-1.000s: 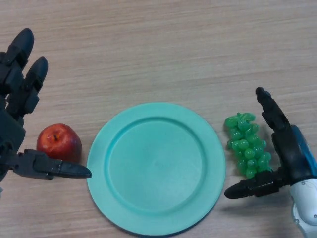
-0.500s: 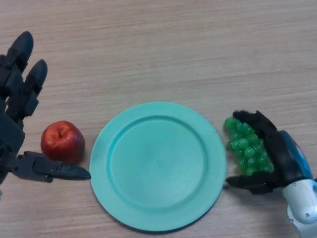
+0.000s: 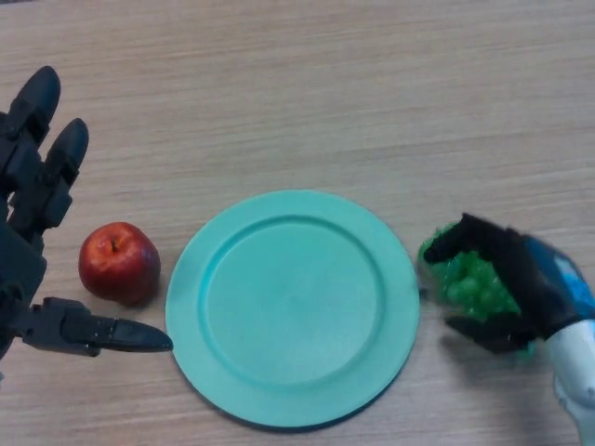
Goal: Pick up the green grapes and place it on the plate
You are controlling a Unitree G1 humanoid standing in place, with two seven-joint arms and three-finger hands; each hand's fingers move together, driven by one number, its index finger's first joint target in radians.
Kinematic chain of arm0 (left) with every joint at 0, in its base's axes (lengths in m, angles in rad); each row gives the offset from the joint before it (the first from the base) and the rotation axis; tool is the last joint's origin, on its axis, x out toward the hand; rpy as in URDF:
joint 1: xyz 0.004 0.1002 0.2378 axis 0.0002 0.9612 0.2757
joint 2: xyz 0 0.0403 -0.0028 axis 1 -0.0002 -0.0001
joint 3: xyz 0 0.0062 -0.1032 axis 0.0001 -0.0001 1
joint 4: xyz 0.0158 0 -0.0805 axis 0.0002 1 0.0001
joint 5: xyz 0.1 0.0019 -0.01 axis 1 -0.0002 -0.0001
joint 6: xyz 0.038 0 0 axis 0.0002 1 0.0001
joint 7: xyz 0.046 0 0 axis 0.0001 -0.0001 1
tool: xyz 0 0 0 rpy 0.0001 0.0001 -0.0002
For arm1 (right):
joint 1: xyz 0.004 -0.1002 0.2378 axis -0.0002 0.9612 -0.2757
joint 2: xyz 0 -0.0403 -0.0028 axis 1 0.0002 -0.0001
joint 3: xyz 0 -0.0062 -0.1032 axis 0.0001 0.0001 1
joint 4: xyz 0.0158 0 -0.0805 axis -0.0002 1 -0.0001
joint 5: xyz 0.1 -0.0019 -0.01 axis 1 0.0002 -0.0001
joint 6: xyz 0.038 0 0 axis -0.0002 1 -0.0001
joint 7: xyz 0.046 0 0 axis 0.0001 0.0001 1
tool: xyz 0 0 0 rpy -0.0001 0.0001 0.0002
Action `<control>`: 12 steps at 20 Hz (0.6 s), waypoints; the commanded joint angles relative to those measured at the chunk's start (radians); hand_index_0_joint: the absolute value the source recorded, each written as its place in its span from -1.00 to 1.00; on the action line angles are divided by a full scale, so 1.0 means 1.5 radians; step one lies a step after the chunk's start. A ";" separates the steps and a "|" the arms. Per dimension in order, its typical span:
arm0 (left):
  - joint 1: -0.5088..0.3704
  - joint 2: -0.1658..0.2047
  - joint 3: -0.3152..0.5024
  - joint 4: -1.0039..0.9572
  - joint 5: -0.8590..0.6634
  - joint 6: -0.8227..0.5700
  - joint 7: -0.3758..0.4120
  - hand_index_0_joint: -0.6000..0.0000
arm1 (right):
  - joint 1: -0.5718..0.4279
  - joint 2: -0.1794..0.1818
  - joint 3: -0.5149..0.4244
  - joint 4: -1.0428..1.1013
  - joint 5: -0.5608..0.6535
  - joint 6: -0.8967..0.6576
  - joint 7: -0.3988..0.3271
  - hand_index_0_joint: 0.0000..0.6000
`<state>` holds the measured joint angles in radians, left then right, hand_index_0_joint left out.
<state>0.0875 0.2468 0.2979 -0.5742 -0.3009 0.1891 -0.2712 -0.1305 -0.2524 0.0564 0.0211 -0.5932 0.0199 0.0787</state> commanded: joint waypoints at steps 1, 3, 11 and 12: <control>-0.004 0.016 0.063 -0.047 -0.007 -0.107 -0.002 1.00 | -0.047 -0.001 -0.038 -0.099 0.060 -0.010 0.006 1.00; -0.004 0.016 0.067 -0.057 -0.009 -0.097 -0.006 1.00 | -0.062 0.017 -0.020 -0.181 0.106 0.082 0.041 1.00; 0.005 0.012 0.101 -0.046 -0.041 -0.118 -0.017 1.00 | -0.190 0.042 0.193 -0.332 0.176 0.333 0.003 1.00; 0.007 0.013 0.108 -0.042 -0.048 -0.120 -0.017 1.00 | -0.211 0.042 0.229 -0.336 0.180 0.348 -0.012 1.00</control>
<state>0.1123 0.2329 0.3749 -0.5975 -0.3344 0.1734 -0.2907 -0.3852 -0.1942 0.4472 -0.4104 -0.3227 0.6289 0.1327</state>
